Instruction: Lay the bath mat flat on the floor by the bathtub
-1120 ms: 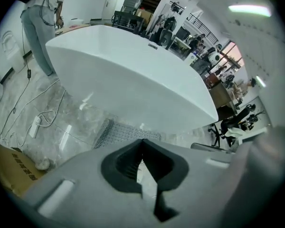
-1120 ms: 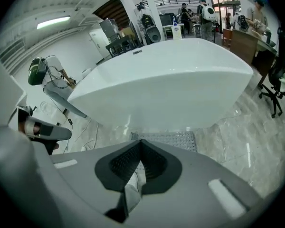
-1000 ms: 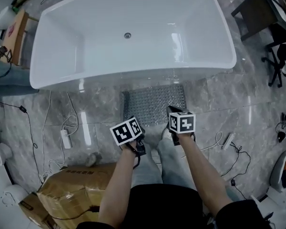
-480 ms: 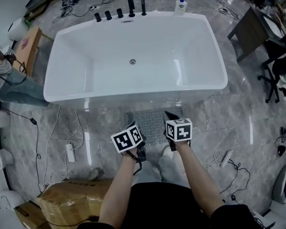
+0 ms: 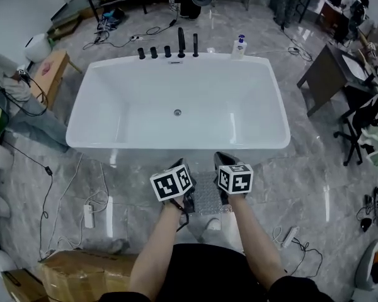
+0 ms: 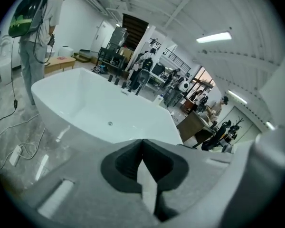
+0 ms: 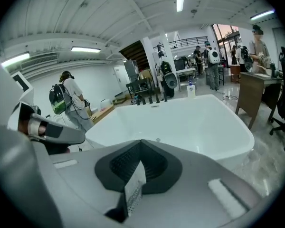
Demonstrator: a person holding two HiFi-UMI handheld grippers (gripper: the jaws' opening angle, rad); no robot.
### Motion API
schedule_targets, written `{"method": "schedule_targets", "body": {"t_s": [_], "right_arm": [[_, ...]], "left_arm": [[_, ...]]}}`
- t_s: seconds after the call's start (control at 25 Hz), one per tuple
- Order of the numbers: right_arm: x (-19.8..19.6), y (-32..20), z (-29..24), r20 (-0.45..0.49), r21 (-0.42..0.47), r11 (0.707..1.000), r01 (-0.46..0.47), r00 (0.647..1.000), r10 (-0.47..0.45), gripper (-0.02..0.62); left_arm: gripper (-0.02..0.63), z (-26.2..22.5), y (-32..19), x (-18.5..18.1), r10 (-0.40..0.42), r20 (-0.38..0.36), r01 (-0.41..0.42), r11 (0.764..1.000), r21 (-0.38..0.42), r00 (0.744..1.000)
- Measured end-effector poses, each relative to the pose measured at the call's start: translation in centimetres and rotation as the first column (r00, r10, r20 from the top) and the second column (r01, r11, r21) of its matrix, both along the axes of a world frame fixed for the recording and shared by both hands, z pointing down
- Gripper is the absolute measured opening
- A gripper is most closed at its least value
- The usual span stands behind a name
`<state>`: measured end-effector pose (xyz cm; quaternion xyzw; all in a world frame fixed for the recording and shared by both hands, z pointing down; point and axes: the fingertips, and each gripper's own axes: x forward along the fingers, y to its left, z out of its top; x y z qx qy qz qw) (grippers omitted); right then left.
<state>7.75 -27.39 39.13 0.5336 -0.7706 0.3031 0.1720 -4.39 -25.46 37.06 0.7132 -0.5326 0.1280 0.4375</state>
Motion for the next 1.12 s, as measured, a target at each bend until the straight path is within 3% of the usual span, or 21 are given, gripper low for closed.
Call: {"method": "schedule_targets", "body": {"t_s": [0.32,0.52,0.72,0.92,1.12], "right_arm": [[0.5,-3.3,-8.7,-0.006,0.187,0.982,0.038,0.999,-0.038,0.006],[0.6,-4.7,-14.6,-0.011,0.302,0.952,0.059,0.998,-0.058,0.006],[0.2,-5.3,-20.6,-0.033,0.422,0.902,0.09,0.996,-0.084,0.006],[0.1,-5.2,-26.2,-0.068,0.531,0.84,0.11,0.994,-0.087,0.006],[0.5,-4.8,-31.0,-0.102,0.623,0.772,0.123,0.992,-0.076,0.006]], "left_arm": [[0.006,-7.1,-2.9,1.1,-0.001,-0.013,0.003,0.987,0.158,1.0],[0.006,-12.6,-4.6,2.0,0.007,-0.019,-0.002,0.961,0.276,1.0],[0.006,-18.0,-5.6,2.5,0.021,-0.01,-0.015,0.922,0.386,1.0],[0.006,-22.5,-5.8,3.0,0.03,0.066,-0.059,0.868,0.493,0.997],[0.006,-26.9,-6.2,3.5,0.032,0.089,-0.078,0.808,0.584,0.996]]}}
